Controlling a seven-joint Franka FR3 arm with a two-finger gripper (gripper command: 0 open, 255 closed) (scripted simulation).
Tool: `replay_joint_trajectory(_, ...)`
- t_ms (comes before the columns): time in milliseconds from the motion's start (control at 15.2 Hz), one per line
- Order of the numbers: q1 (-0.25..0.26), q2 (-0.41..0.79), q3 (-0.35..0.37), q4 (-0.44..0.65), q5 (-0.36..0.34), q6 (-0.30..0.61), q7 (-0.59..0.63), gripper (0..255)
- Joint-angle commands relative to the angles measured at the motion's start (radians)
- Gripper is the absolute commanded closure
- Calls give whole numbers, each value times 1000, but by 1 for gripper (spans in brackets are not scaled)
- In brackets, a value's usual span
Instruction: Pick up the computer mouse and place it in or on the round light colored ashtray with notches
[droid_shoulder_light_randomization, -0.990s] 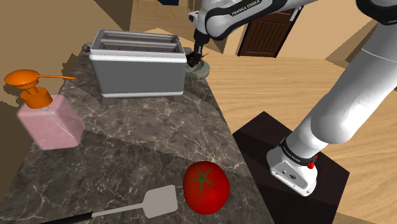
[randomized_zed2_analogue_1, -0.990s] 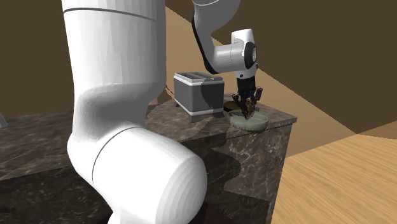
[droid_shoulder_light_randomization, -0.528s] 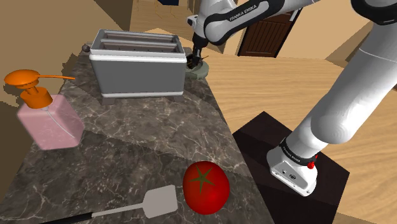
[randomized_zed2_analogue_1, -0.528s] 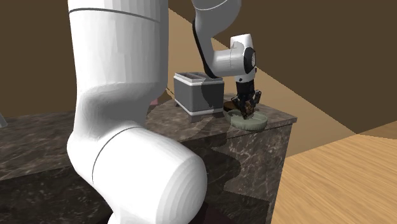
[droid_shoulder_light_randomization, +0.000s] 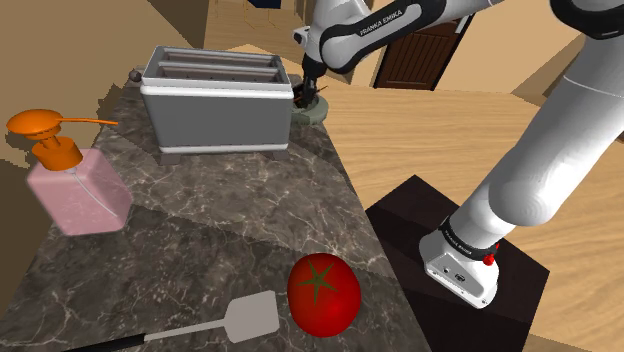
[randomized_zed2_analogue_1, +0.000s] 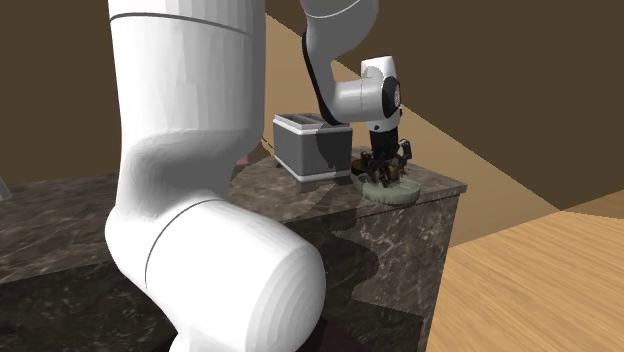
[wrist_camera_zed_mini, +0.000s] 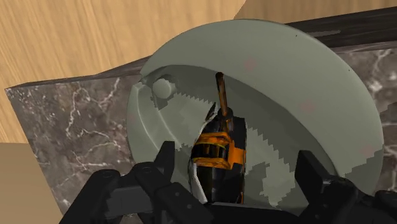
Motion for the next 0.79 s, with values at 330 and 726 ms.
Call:
replay_joint_trajectory(330,5,-97,8,11,24,-108,-17,0)
replay_joint_trajectory(726,5,-97,8,11,24,-108,-17,0)
